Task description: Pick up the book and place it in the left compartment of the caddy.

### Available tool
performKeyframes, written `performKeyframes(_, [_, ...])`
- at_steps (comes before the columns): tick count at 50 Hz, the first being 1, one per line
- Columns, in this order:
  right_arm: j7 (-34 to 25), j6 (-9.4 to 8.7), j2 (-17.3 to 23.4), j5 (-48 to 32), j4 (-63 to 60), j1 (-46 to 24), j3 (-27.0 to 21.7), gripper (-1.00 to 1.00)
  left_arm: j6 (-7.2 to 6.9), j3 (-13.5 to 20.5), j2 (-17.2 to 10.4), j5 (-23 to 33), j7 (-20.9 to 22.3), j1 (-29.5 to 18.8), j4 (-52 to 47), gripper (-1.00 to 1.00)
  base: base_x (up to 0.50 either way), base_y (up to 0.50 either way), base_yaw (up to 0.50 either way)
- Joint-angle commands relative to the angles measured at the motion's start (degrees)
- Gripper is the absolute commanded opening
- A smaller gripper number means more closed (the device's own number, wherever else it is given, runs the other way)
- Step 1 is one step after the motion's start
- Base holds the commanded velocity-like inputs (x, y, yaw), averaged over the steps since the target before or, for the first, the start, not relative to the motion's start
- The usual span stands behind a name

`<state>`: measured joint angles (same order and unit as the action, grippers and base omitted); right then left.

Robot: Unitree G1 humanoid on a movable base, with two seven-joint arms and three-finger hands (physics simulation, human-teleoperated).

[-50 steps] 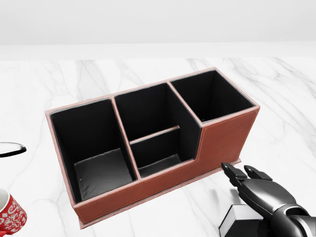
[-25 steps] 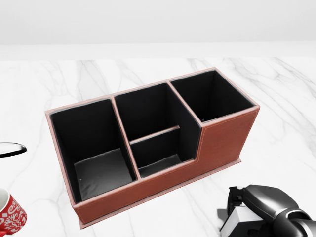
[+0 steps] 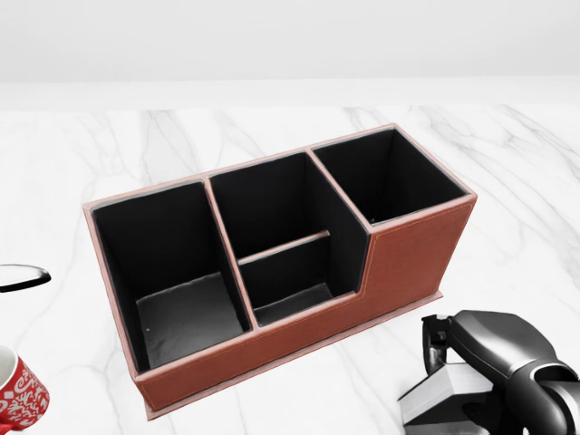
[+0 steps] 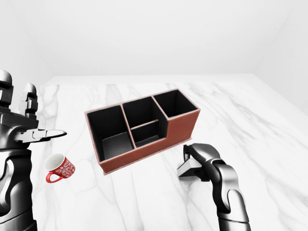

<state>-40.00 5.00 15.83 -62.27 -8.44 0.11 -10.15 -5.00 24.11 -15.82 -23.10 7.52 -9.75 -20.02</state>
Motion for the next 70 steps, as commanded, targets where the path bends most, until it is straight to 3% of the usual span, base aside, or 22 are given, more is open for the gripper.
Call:
performKeyframes(1, [0.00,0.00,-0.30,1.34,-7.01,-1.83,-0.57,-1.00,0.00,0.15,0.08,-0.37,0.24,0.26,0.45,1.00,0.00,0.00,0.00])
performKeyframes(21, [0.00,-0.20,-0.26,3.98,-16.07,-5.64,0.94,-1.00,0.00,0.63,-0.15,-1.19,0.47,0.58,0.59,1.00,0.00,0.00,0.00])
performKeyframes(28, [0.00,-4.66,3.37,6.21,-17.90,-6.67,4.74,-1.00,0.00,0.31,-0.11,-1.08,0.52,0.34,1.11,1.00,0.00,0.00,0.00])
performKeyframes(34, [0.00,-10.00,7.08,8.69,-20.06,-8.09,9.31,-1.00,0.00,0.19,0.02,-1.11,0.53,0.42,1.12,1.00,0.00,0.00,0.00])
performKeyframes(51, [0.00,-10.00,13.62,14.04,-24.36,-18.75,20.31,-1.00,0.00,0.91,0.16,-1.86,0.80,1.28,0.81,1.00,0.00,0.00,0.00])
performKeyframes(70, [0.00,-10.00,12.19,14.30,-23.72,-29.09,28.97,-1.00,0.00,2.47,0.17,-3.49,1.58,2.68,1.60,1.00,0.00,0.00,0.00])
